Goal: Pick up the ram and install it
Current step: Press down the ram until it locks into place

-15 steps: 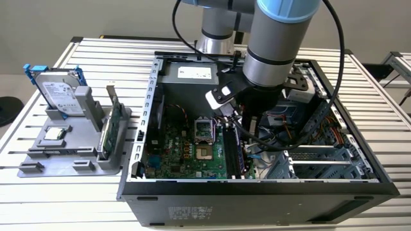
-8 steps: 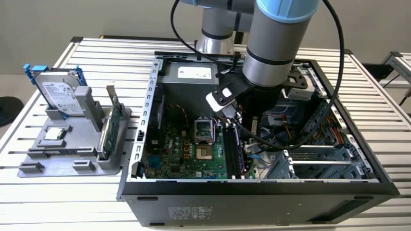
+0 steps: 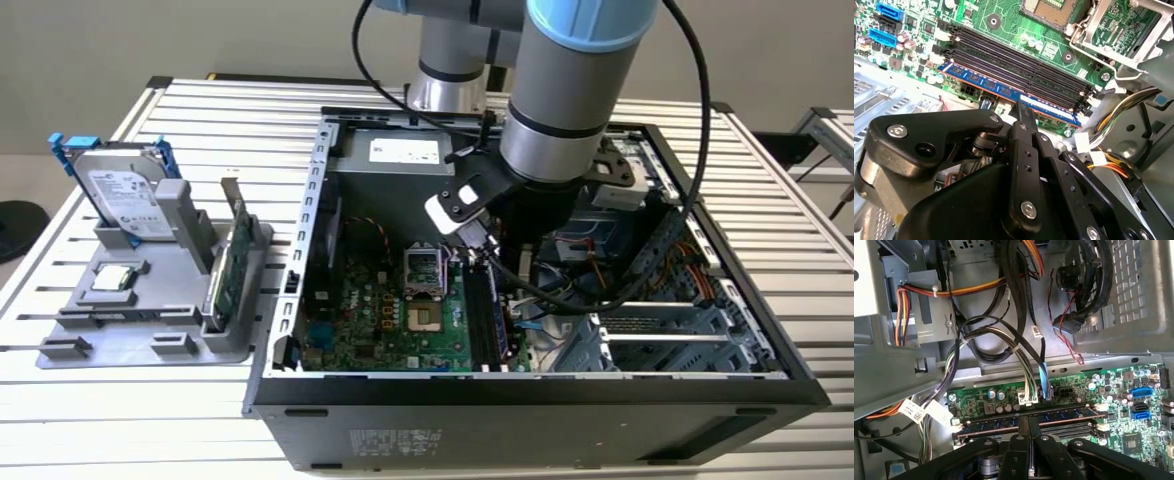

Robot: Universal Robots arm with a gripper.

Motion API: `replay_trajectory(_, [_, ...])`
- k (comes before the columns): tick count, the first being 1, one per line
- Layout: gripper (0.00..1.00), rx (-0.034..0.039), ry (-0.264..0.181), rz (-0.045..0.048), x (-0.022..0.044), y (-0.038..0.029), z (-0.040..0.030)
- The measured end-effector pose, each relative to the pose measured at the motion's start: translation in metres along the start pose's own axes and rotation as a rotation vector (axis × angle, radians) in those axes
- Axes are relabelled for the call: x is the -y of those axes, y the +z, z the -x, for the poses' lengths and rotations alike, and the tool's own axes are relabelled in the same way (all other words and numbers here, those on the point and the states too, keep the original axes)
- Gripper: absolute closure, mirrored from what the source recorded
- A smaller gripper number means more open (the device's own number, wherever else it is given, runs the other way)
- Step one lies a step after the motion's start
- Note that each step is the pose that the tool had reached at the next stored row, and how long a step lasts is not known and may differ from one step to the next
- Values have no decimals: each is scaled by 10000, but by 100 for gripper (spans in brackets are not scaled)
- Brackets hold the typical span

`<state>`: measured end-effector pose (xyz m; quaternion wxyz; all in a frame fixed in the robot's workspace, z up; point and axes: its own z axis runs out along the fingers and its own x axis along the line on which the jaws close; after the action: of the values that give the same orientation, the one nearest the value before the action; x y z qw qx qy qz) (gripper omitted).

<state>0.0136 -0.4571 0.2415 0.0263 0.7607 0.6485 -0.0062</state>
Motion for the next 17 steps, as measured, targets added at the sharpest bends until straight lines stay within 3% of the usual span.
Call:
replay_trajectory(8, [100,-5,-161,6,7,91,-15])
replay_trajectory(17, [100,-2,-175,-17,7,93,-15])
